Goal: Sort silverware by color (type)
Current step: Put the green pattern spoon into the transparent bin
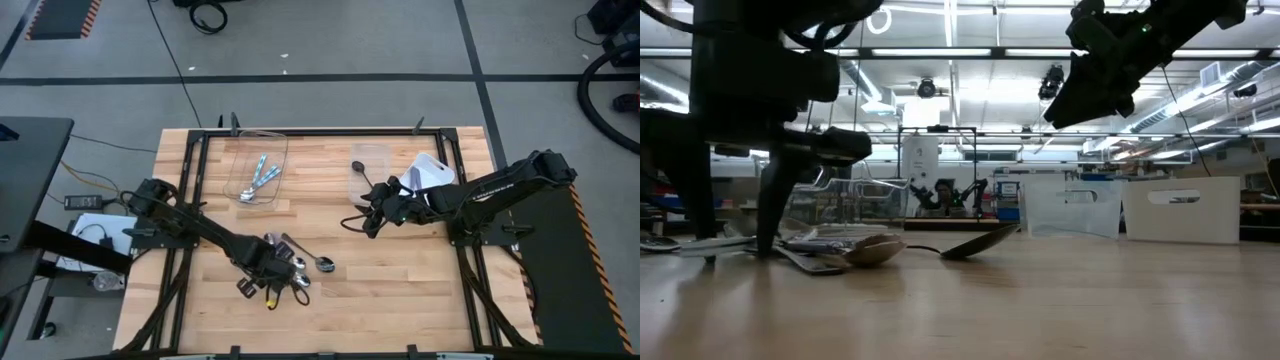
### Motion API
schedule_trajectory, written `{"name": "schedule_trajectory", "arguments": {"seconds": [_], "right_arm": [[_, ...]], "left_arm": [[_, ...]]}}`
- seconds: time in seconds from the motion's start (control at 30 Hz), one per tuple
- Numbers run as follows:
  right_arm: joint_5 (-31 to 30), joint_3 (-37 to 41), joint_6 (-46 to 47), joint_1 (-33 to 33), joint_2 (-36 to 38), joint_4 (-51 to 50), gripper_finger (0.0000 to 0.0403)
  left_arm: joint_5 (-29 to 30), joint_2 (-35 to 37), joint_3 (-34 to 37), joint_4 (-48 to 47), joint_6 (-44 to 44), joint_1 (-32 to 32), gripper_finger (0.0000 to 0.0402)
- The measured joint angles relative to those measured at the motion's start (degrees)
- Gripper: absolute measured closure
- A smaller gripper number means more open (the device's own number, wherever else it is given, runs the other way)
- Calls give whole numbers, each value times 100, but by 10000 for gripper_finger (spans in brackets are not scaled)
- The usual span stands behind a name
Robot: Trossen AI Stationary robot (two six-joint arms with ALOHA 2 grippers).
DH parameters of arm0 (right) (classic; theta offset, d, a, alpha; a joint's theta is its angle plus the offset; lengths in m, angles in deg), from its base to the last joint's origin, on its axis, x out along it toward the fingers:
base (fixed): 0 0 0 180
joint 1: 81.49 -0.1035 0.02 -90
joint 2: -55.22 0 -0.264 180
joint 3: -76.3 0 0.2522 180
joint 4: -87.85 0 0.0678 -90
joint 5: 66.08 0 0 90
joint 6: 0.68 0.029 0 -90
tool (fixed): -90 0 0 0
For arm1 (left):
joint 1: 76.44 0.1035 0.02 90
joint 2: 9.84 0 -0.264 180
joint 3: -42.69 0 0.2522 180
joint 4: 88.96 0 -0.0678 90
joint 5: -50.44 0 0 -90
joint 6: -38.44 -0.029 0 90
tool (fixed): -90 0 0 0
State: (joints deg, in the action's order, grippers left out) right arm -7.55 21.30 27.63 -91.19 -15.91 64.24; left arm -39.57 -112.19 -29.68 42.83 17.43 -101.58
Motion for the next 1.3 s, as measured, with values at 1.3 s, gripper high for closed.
{"name": "schedule_trajectory", "arguments": {"seconds": [1.3], "right_arm": [[0,0,-2,-37,4,-17,234]], "left_arm": [[1395,1611,-529,-774,437,235,371]]}}
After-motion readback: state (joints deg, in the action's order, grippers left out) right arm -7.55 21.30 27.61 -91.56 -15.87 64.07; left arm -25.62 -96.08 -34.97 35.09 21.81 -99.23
